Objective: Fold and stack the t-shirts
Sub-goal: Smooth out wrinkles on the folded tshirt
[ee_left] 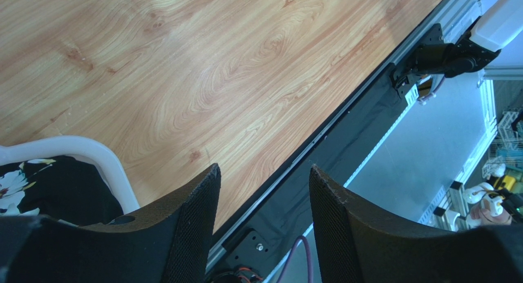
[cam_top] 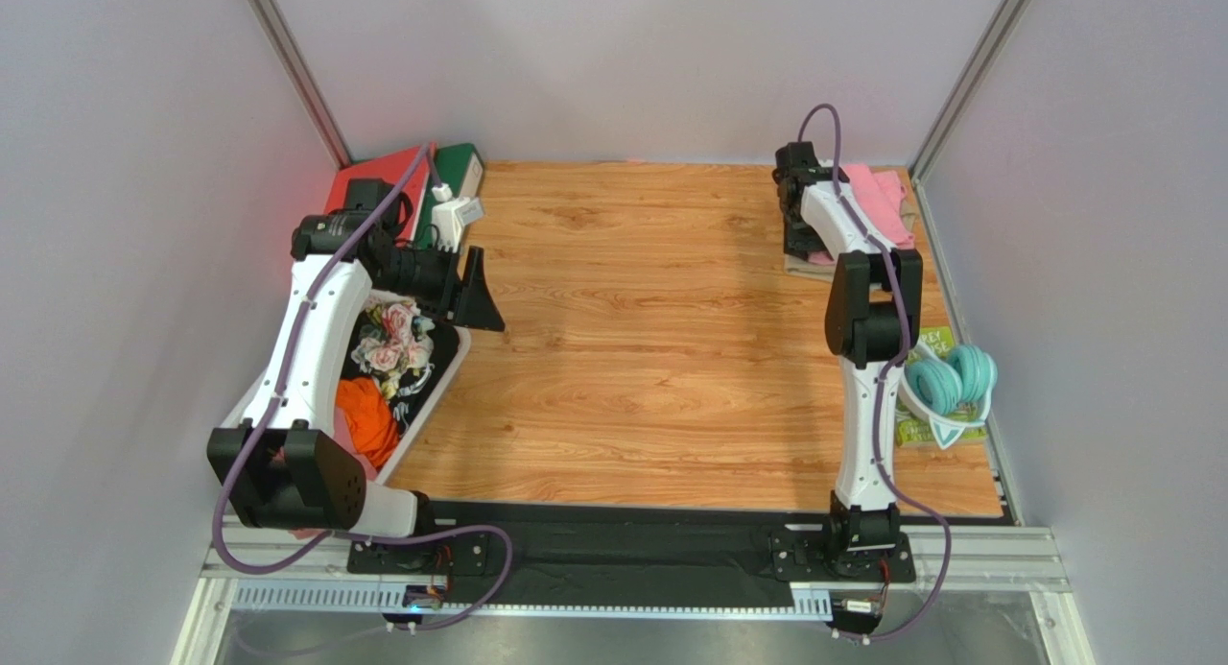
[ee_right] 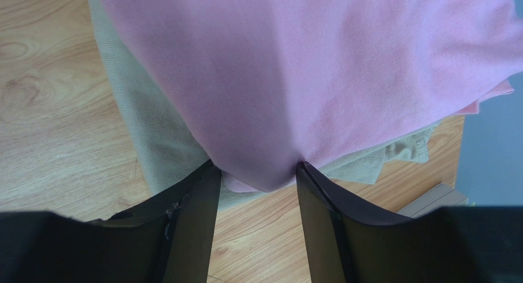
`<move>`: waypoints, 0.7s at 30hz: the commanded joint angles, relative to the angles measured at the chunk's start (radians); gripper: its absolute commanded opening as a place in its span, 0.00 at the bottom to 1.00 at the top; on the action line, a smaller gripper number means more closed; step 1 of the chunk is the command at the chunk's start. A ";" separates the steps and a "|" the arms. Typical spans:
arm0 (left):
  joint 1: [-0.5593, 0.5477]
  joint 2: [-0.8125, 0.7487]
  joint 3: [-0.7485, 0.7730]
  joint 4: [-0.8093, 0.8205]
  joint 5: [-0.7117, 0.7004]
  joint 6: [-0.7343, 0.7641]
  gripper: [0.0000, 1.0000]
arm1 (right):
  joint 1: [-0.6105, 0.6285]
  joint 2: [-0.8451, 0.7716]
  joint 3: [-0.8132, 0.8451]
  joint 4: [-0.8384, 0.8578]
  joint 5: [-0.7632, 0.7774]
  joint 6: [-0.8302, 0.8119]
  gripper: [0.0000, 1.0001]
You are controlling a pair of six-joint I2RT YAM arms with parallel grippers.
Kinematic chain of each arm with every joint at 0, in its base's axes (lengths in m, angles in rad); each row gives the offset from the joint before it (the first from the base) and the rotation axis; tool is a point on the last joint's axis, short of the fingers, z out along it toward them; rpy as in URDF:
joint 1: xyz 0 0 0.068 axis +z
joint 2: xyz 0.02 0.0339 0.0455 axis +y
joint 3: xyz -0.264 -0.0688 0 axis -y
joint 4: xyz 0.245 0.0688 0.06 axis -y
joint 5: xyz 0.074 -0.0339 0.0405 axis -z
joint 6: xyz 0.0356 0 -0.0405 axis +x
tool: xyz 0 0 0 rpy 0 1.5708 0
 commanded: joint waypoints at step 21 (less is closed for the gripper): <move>-0.002 -0.030 0.018 0.000 0.025 0.019 0.63 | 0.035 -0.184 -0.030 0.008 -0.023 0.024 0.00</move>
